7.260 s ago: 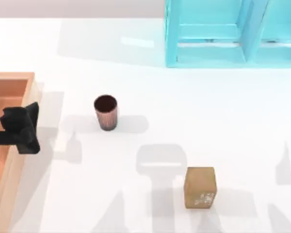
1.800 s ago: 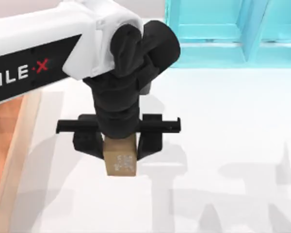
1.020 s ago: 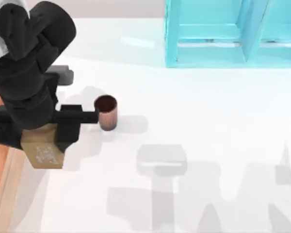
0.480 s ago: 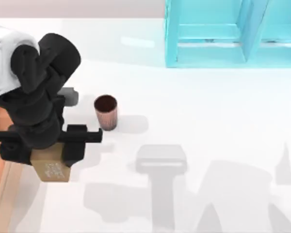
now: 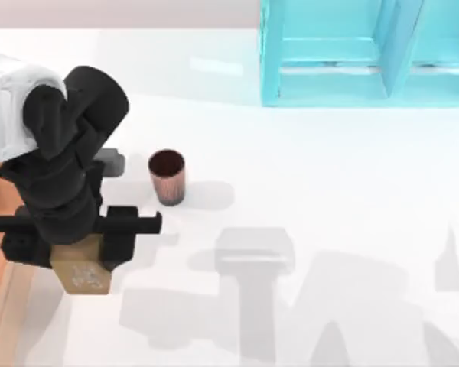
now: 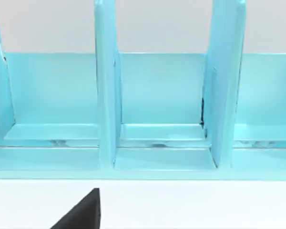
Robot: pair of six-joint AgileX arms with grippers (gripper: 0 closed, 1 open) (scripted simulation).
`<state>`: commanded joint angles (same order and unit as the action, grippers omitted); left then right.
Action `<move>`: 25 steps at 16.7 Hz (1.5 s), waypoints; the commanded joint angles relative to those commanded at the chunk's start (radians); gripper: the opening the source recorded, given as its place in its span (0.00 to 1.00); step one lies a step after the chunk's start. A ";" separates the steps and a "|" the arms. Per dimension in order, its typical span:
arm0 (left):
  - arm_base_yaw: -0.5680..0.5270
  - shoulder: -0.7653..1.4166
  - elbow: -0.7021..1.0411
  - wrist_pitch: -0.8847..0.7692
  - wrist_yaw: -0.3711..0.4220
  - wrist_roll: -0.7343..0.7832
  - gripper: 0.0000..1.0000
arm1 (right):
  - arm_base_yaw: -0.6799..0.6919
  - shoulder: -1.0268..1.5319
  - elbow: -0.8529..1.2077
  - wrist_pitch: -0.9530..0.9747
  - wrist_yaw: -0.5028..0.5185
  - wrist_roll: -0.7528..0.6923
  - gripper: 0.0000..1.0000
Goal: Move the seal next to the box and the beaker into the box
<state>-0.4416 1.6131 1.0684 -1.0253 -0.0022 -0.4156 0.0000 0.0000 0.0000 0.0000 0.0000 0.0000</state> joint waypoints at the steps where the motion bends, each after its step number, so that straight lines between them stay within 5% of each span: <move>1: 0.000 0.000 0.000 0.000 0.000 0.000 0.23 | 0.000 0.000 0.000 0.000 0.000 0.000 1.00; 11: 0.000 0.000 0.000 0.000 0.000 0.000 0.98 | 0.000 0.000 0.000 0.000 0.000 0.000 1.00; 25: -0.004 -0.007 0.114 -0.120 0.000 -0.003 1.00 | 0.000 0.000 0.000 0.000 0.000 0.000 1.00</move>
<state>-0.4458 1.6065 1.1825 -1.1455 -0.0024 -0.4187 0.0000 0.0000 0.0000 0.0000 0.0000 0.0000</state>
